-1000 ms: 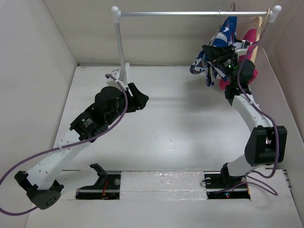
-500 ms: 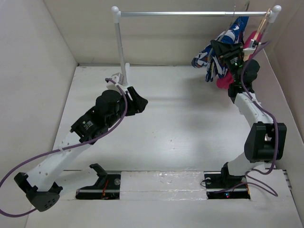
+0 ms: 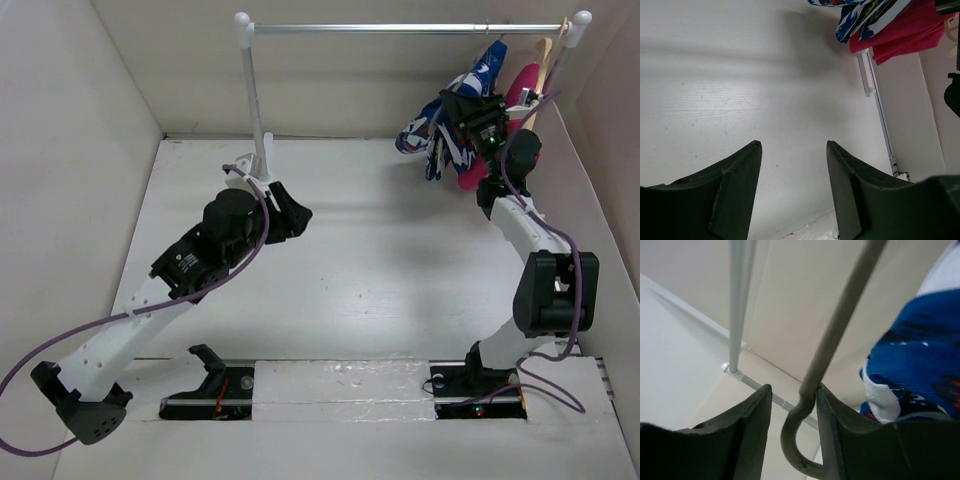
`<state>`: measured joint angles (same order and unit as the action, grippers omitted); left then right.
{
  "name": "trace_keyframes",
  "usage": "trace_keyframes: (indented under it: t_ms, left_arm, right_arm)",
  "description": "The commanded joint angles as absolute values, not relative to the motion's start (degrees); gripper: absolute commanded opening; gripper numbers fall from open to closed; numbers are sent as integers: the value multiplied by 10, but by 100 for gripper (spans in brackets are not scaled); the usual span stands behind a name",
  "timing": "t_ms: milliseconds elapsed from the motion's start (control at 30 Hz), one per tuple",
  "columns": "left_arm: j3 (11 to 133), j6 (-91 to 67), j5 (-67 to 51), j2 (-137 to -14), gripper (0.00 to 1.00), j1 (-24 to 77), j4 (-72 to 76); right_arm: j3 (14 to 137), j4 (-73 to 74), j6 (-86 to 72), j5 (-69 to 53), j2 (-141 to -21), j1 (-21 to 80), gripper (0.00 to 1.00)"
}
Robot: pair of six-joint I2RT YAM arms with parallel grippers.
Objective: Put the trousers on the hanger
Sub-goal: Hang the hanger with trousers onto the clothesline
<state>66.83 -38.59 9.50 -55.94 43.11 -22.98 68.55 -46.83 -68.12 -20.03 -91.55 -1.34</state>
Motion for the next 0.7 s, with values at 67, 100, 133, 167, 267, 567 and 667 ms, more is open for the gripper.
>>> trace_keyframes:
  t_ms: [67,100,133,167,267,567,667]
  left_arm:
    - [677,-380,99,-571,55,430,-213]
    - [681,-377,99,-575,56,430,-214]
    - [692,-374,103,-578,58,430,-214]
    - [698,-368,105,-585,60,430,-215]
    - [735,-353,120,-604,67,430,-225]
    - [801,-329,113,-638,99,404,-215]
    - [794,-335,77,-651,99,387,-202]
  right_arm:
    - [717,-475,-592,-234,-849,-32,76]
    - [719,-458,-569,-242,-837,-38,77]
    - [717,-445,-558,-243,-829,-44,80]
    - [715,-420,-551,-243,-822,-44,80]
    - [721,-322,-485,-244,-780,-57,81]
    - [721,-126,-307,-226,-662,-83,100]
    - [708,-85,-252,-215,-607,-97,100]
